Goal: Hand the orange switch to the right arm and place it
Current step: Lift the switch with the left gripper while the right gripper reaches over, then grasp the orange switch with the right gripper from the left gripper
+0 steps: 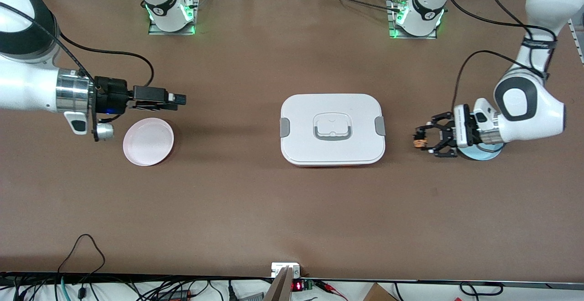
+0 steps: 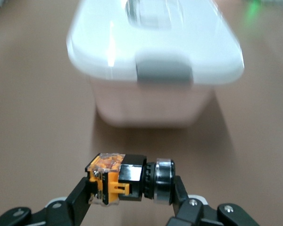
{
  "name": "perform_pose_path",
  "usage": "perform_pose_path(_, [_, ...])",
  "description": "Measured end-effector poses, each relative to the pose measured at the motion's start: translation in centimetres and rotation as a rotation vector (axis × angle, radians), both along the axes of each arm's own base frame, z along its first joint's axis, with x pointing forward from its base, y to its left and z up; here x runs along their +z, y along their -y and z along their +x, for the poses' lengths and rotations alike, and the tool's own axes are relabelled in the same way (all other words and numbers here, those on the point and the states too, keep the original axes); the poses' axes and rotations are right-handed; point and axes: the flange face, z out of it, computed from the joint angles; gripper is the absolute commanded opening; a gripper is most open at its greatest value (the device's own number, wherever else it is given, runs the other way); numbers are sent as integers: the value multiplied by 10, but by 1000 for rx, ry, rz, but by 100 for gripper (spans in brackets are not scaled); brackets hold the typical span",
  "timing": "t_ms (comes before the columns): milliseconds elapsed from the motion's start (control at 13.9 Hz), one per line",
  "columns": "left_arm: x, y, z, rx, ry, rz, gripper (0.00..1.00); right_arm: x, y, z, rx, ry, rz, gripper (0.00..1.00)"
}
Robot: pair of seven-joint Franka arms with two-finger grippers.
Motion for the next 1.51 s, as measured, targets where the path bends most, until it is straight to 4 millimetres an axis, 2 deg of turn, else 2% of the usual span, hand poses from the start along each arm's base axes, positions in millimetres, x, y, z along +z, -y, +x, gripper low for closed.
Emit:
perform_pose_path(143, [13, 53, 4, 51, -1, -142, 0, -9, -26, 2, -14, -6, 106, 100])
perform_pose_path(287, [35, 104, 7, 108, -1, -290, 0, -23, -48, 5, -28, -16, 178, 100])
perform_pose_path(430, [62, 146, 5, 159, -6, -424, 0, -39, -60, 8, -48, -37, 257, 100])
perform_pose_path(574, [87, 178, 5, 211, -9, -544, 0, -55, -64, 10, -67, -51, 328, 100])
perform_pose_path(717, [110, 207, 9, 246, -22, -634, 0, -67, -69, 8, -63, -70, 402, 100])
perform_pose_path(1004, [128, 263, 2, 324, -58, -688, 0, -97, -79, 10, -79, -103, 558, 100])
perform_pose_path(1219, [127, 294, -10, 358, -86, -691, 0, -116, -109, 5, -81, -139, 610, 100])
perform_pose_path(1363, [129, 305, -12, 369, -88, -688, 0, -124, -135, -2, -71, -165, 634, 100])
perform_pose_path(1506, [130, 319, -16, 378, -101, -696, 0, -128, -149, -6, -67, -174, 631, 100])
